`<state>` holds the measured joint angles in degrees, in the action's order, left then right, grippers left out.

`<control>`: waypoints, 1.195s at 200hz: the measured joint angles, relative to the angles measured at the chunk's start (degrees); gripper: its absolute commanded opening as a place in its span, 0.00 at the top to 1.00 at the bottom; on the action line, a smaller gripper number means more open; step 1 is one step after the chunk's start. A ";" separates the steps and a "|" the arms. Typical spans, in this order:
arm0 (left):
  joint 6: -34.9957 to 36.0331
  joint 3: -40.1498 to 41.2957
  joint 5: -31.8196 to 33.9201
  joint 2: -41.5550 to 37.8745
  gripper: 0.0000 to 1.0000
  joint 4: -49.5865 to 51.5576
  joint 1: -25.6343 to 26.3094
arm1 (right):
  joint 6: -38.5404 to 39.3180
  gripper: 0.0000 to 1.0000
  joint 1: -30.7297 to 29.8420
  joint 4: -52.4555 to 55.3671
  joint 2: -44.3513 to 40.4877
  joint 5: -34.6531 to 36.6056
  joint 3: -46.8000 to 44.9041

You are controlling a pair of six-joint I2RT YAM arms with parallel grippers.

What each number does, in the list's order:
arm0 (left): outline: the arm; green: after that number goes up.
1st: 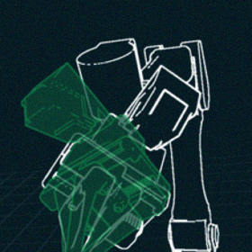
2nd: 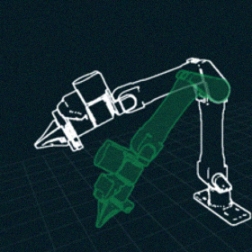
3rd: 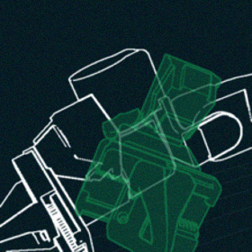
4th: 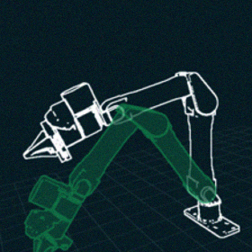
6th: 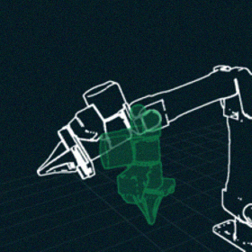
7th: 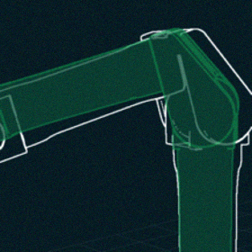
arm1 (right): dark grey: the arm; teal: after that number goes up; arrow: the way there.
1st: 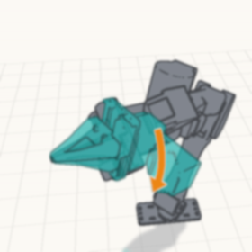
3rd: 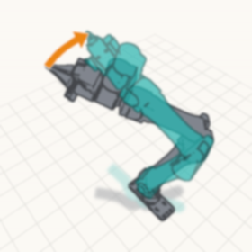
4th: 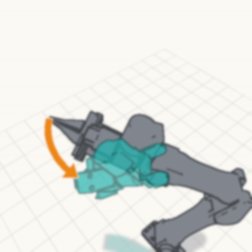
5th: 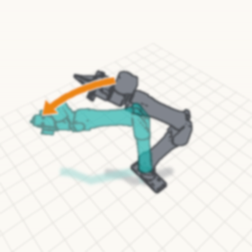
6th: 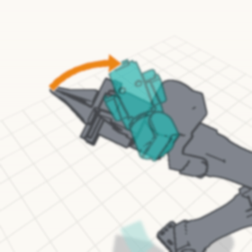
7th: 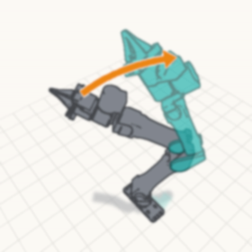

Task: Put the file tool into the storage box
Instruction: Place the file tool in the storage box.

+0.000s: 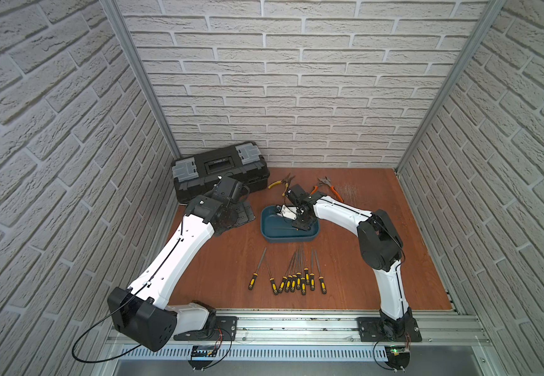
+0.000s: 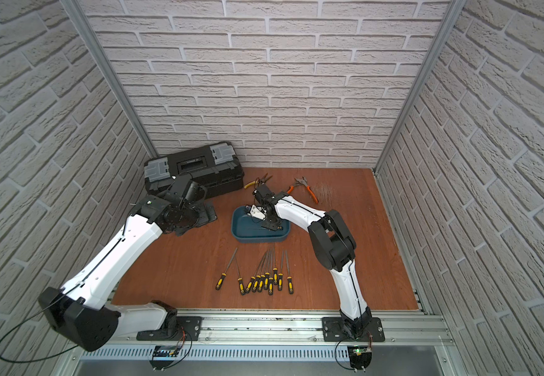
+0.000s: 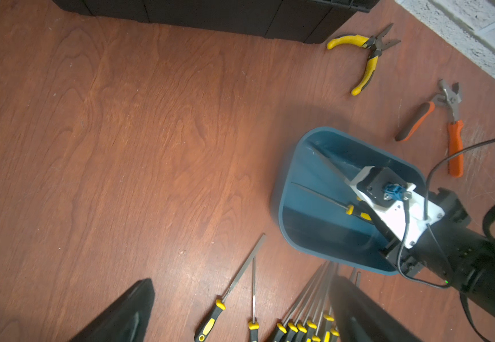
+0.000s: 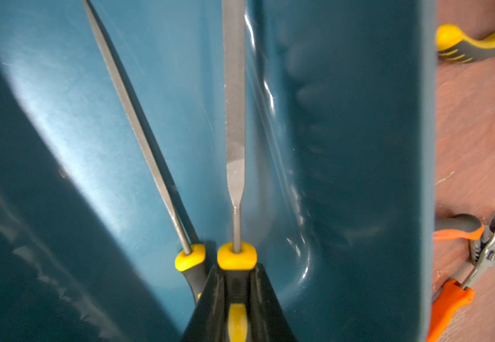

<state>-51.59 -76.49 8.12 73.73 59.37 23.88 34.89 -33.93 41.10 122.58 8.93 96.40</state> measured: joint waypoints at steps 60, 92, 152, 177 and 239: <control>-0.76 0.13 -0.04 -0.31 0.02 0.22 0.04 | -3.61 0.72 -0.04 0.81 0.02 -0.94 0.02; -0.81 0.11 -0.02 -0.28 0.02 0.22 0.39 | -6.62 0.62 -0.04 1.49 0.02 -1.38 0.04; -0.98 0.09 -0.22 -0.26 0.02 0.35 1.29 | -14.05 0.63 -0.04 0.63 -0.92 -1.36 -0.11; -0.79 -0.26 -0.26 0.15 0.02 0.87 1.42 | -20.55 0.63 -0.02 -0.33 -5.22 -1.77 -1.25; 1.14 -0.28 -0.76 0.35 0.02 1.11 1.84 | -43.78 0.65 0.02 -3.82 -24.17 -4.52 -10.47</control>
<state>-50.46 -76.77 7.35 74.08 60.49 25.71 -8.88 -33.91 37.28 98.41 4.40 85.93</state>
